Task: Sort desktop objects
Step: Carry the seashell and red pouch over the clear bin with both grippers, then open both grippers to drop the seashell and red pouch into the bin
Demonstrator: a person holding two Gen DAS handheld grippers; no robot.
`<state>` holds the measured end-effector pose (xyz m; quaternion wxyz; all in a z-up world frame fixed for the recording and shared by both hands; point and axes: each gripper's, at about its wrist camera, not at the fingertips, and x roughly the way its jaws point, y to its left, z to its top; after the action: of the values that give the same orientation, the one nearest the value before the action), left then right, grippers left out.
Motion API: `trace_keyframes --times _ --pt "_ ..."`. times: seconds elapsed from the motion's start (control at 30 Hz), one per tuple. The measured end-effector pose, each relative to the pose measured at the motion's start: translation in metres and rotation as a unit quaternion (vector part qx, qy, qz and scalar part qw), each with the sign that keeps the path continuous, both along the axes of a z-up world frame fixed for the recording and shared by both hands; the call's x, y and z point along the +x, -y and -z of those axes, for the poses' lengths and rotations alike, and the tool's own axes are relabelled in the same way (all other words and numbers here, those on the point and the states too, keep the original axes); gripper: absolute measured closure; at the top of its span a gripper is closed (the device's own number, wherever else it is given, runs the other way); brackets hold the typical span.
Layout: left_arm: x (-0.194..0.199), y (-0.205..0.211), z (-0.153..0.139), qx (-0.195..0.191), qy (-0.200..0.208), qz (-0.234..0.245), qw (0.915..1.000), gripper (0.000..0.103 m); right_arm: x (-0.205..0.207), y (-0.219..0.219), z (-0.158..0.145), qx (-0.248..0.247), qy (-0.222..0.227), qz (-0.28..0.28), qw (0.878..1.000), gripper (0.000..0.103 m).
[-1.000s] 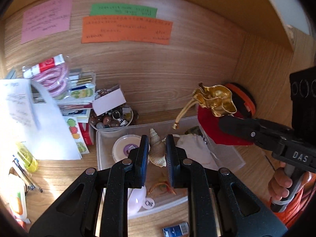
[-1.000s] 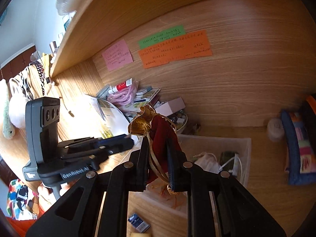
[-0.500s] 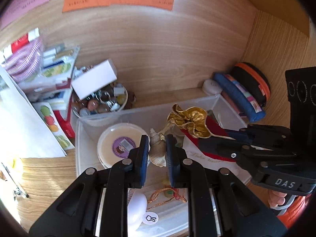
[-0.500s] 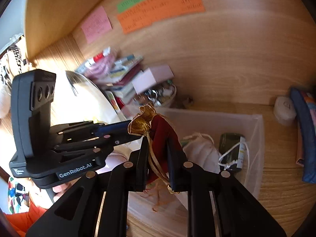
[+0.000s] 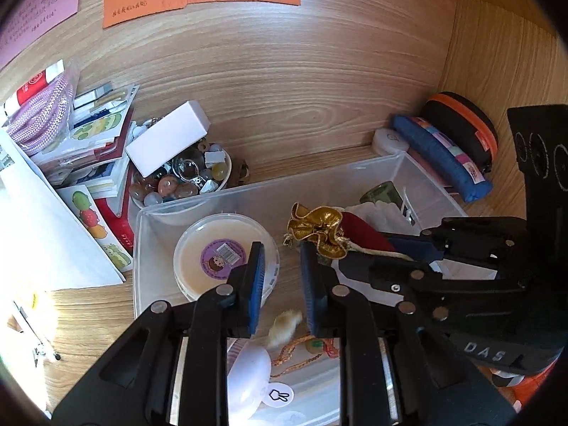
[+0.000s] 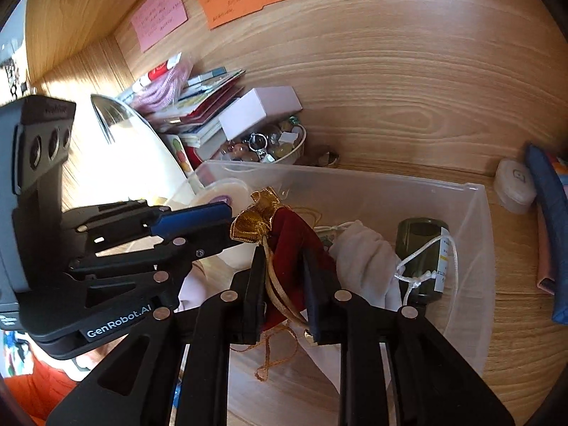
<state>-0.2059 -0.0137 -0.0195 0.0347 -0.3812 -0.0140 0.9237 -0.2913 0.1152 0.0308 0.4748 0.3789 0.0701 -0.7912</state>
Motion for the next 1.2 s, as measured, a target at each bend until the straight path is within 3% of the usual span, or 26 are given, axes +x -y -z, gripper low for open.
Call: trace_keyframes --times 0.23,0.6,1.2 --pt "-0.001 0.003 0.0 -0.001 0.003 -0.006 1.0 0.082 0.011 0.006 0.0 0.019 -0.043 0.004 0.999 0.077" --pt "0.01 0.019 -0.014 0.008 -0.028 -0.032 0.9991 0.05 0.012 -0.006 -0.011 -0.02 -0.049 0.019 0.998 0.048" --pt "0.032 0.033 -0.038 0.008 -0.058 -0.06 0.9965 0.043 0.004 -0.035 -0.038 -0.083 0.004 0.022 0.996 0.037"
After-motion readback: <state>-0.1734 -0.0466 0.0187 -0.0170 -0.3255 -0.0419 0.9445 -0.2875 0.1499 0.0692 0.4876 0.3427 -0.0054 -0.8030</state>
